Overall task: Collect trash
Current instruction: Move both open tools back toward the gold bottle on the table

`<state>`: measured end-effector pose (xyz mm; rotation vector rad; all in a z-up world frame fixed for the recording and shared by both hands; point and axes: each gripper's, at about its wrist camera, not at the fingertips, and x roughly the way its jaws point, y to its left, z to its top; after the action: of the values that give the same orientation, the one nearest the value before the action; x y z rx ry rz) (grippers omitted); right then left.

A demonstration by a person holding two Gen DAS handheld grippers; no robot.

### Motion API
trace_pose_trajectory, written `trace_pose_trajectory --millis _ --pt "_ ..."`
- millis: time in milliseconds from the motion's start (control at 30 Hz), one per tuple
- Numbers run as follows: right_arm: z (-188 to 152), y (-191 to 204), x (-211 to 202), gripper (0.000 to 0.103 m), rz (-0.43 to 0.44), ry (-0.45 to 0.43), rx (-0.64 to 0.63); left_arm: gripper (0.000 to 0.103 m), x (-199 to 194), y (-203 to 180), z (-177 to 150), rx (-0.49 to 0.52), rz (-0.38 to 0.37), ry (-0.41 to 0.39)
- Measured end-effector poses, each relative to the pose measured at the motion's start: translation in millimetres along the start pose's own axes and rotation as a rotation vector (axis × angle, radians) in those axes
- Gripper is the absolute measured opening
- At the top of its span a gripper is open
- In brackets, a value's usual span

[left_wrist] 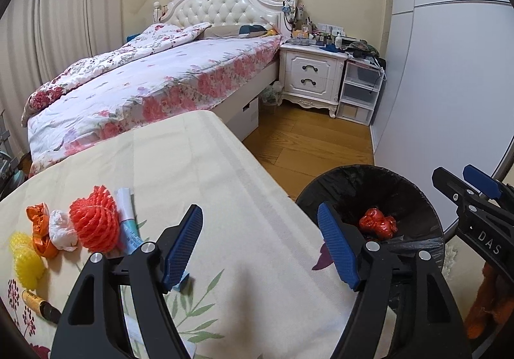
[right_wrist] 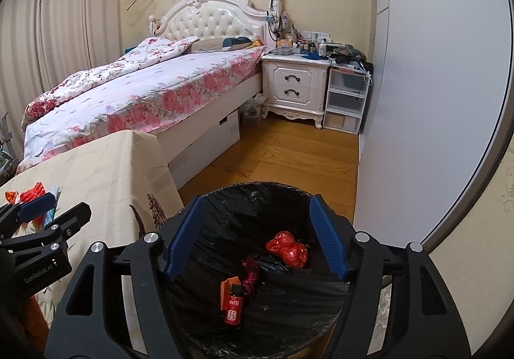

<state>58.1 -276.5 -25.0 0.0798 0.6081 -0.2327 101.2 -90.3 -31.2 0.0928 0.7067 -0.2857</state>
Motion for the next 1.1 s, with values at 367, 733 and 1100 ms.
trace_pose_trajectory --millis 367,733,1100 --pt "-8 43 -8 0.067 0.088 0.037 -0.057 0.072 -33 48 -23 -0.067 0.079 0.007" --pt "-24 104 -19 0.067 0.203 0.070 -0.155 0.072 -64 112 -56 -0.192 0.208 0.038" --pt "-38 148 -28 0.067 0.273 0.091 -0.241 0.072 -66 168 -83 -0.325 0.329 0.124"
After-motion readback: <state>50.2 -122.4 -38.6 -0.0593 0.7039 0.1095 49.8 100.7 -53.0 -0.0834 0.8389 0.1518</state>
